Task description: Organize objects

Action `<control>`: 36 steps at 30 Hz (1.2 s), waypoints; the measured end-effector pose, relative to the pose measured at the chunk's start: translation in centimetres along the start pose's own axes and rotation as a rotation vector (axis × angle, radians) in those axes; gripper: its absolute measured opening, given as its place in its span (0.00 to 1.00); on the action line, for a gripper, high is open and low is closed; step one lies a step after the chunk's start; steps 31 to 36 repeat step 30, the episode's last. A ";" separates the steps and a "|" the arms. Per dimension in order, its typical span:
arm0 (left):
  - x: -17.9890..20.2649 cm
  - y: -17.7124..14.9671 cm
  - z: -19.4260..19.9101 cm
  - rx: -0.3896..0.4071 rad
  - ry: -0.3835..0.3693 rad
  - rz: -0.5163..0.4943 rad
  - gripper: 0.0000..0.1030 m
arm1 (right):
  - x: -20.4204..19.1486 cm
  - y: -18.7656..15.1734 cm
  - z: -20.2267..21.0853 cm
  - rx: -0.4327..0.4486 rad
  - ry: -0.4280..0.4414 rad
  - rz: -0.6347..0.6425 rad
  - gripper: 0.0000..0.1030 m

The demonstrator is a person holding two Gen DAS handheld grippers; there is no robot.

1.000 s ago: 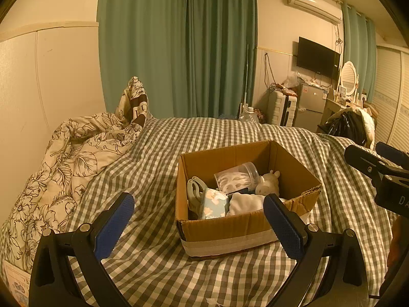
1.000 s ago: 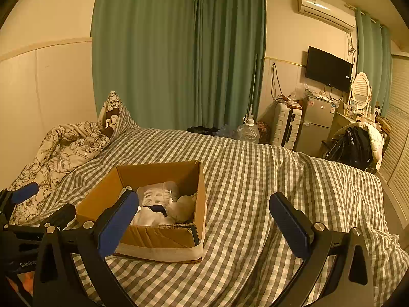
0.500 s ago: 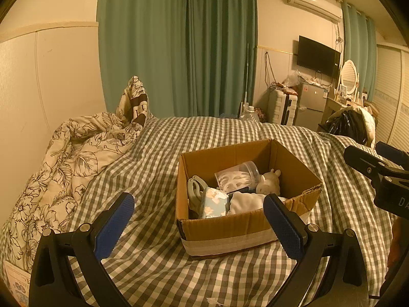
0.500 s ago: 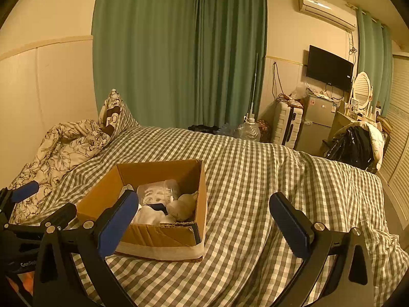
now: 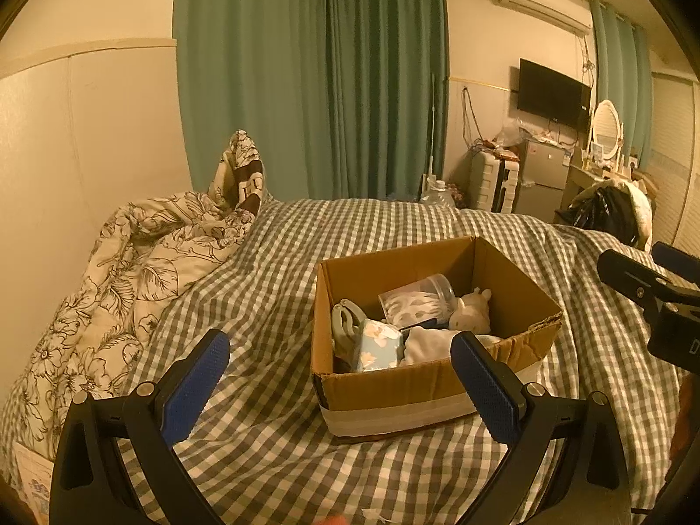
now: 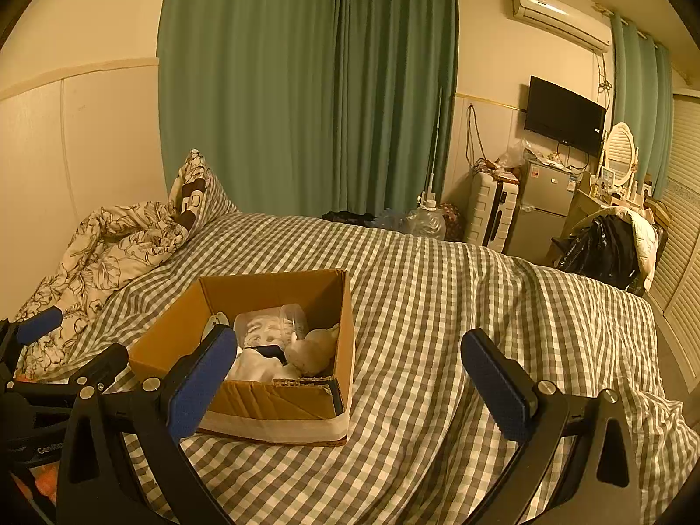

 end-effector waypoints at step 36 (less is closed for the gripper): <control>-0.1 -0.2 0.1 0.003 0.007 -0.017 1.00 | -0.3 -0.2 -0.3 -0.017 0.002 0.011 1.00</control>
Point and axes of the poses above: each gripper's, at about its wrist camera, not at the fingertips, and z roughly against the way its jaws point, x to its right, y to its top, the point moved 10 cm from there along -z, roughly the way its jaws point, and after that the axes turned 10 degrees about -x, right-handed, at the moved point
